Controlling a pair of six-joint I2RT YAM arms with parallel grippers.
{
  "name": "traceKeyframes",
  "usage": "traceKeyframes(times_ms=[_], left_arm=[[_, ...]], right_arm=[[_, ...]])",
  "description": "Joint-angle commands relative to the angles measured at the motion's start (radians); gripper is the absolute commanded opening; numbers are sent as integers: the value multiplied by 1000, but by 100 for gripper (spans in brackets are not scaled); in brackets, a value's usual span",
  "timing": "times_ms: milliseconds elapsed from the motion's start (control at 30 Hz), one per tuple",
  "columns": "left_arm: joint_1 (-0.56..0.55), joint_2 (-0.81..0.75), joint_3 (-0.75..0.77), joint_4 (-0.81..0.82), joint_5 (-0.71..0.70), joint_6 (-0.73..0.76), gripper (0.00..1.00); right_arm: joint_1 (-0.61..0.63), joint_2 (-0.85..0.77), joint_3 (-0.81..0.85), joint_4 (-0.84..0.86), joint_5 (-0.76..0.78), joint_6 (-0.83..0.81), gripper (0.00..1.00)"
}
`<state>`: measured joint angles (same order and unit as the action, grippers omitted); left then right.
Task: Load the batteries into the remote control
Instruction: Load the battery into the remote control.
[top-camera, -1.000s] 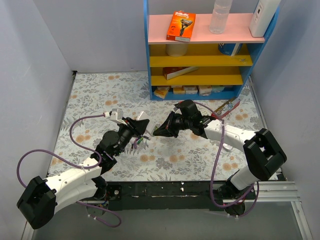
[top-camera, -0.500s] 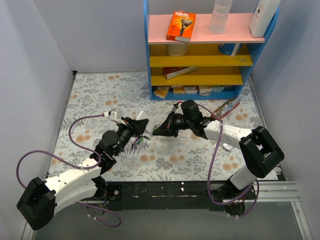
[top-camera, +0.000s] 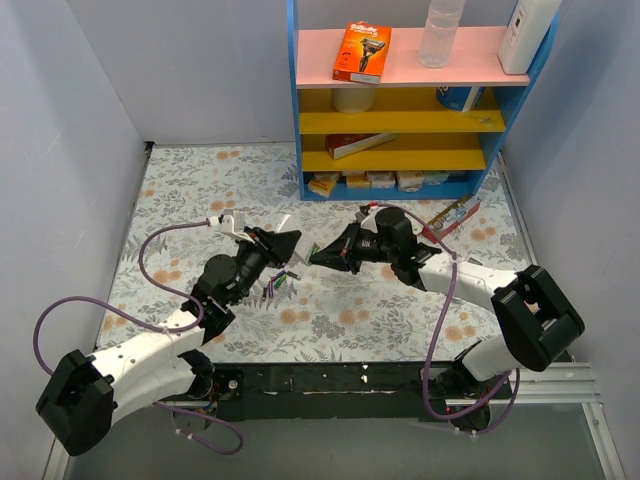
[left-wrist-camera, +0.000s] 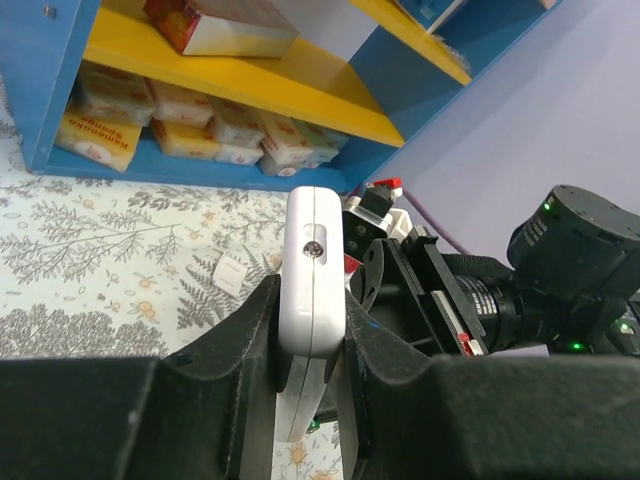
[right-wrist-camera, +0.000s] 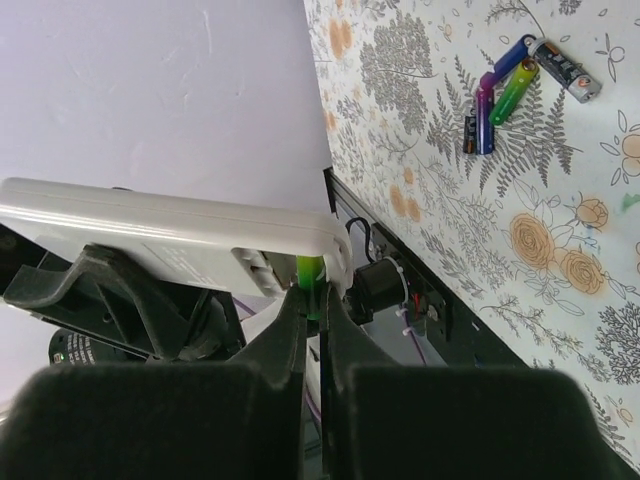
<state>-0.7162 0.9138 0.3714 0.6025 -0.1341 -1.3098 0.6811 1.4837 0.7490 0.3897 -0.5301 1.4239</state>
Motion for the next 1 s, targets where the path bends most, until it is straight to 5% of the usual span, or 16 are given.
traceKeyframes(times_ms=[0, 700, 967], left_arm=[[-60, -30, 113, 191, 264, -187, 0], [-131, 97, 193, 273, 196, -232, 0], [-121, 54, 127, 213, 82, -224, 0]], right_arm=[[-21, -31, 1, 43, 329, -38, 1], [6, -25, 52, -61, 554, -189, 1], [2, -19, 55, -58, 484, -213, 1]])
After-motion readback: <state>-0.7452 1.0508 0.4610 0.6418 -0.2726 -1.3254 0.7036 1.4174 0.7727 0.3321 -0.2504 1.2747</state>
